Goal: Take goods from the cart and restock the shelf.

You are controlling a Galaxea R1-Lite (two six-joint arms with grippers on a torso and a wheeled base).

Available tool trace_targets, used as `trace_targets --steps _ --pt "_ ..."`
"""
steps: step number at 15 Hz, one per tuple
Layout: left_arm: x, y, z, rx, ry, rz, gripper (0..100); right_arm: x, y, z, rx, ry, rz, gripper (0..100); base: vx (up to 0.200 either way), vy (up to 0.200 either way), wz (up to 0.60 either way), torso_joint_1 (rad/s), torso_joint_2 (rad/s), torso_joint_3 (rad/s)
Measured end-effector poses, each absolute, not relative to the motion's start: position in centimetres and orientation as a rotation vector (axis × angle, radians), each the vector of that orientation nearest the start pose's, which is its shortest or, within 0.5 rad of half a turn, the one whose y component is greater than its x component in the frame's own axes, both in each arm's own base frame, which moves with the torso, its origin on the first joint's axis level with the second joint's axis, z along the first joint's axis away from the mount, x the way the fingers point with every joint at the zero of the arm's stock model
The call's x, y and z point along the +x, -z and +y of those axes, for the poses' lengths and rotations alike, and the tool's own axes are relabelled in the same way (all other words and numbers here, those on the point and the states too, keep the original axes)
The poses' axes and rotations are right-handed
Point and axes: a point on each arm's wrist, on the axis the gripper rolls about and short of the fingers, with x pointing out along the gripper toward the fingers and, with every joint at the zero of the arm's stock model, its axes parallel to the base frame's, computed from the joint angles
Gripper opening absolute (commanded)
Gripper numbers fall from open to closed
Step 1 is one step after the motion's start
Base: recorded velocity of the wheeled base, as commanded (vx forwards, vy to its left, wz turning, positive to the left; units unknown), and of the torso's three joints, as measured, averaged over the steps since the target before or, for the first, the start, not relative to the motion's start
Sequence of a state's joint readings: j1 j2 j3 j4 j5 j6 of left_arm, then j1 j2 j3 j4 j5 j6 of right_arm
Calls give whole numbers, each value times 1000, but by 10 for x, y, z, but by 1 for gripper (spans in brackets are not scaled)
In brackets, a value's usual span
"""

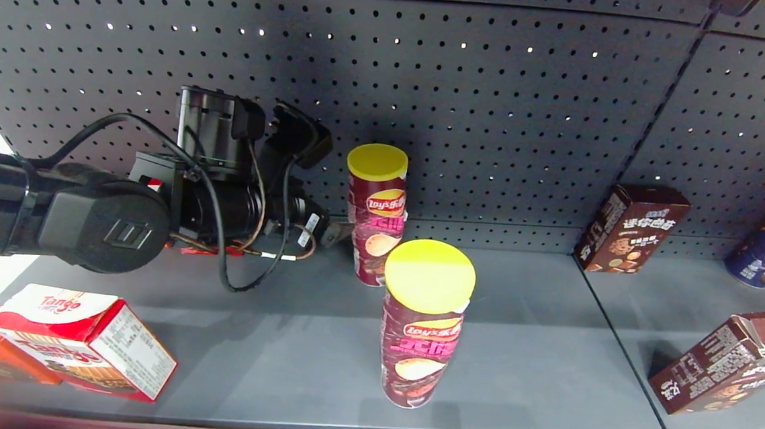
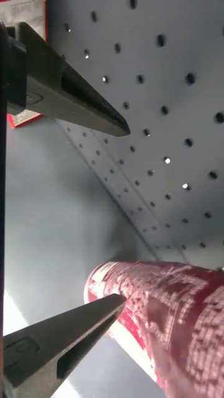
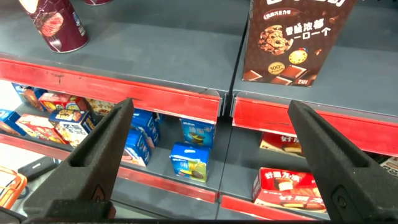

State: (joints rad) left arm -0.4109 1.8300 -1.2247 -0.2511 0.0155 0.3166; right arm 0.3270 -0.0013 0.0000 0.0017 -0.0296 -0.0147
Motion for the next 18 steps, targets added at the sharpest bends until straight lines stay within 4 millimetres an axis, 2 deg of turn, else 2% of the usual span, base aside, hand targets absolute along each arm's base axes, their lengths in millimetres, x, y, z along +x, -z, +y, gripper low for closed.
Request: trace_targets --steps 10,18 --pt "346 -217 -145 337 343 282 100 -21 -75 -8 -14 -298 -2 100 0 0 0 0 0 0" --pt "346 -211 -146 352 313 307 100 -21 -75 -8 -13 -298 -2 100 0 0 0 0 0 0"
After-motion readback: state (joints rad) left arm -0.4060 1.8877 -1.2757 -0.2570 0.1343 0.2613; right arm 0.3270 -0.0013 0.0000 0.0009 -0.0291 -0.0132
